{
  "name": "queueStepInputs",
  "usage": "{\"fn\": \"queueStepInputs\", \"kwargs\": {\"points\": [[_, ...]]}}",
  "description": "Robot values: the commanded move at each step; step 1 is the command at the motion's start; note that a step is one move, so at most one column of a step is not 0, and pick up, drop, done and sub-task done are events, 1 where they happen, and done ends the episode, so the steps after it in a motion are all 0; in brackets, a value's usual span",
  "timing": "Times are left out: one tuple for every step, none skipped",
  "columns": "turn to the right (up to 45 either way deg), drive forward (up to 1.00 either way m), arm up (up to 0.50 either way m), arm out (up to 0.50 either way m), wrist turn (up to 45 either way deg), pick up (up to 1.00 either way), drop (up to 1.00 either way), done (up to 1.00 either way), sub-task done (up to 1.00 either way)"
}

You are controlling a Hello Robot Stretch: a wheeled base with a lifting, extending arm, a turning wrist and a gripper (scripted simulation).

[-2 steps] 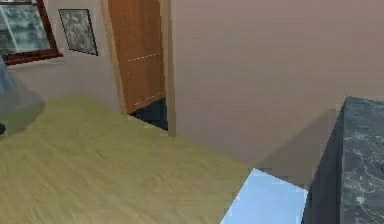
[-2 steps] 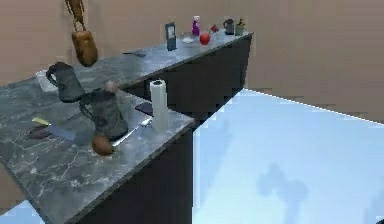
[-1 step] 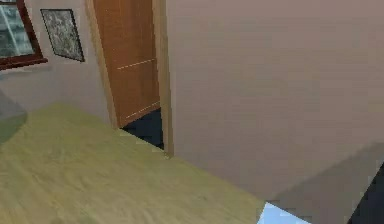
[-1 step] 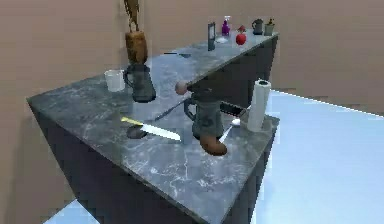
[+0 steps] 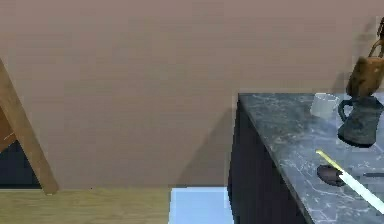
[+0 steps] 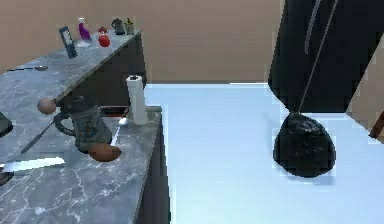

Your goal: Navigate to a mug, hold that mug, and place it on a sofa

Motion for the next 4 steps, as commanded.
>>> {"fn": "queueStepInputs", "kwargs": {"points": [[0.0,0.6,0.0,0.0,0.0,0.0,0.0,0.0,0.0],[-27.0,0.0,0.0,0.0,0.0,0.0,0.0,0.0,0.0],[0.0,0.0,0.5,0.0,0.0,0.0,0.0,0.0,0.0],[0.0,0.0,0.38,0.0,0.0,0.0,0.0,0.0,0.0]]}}
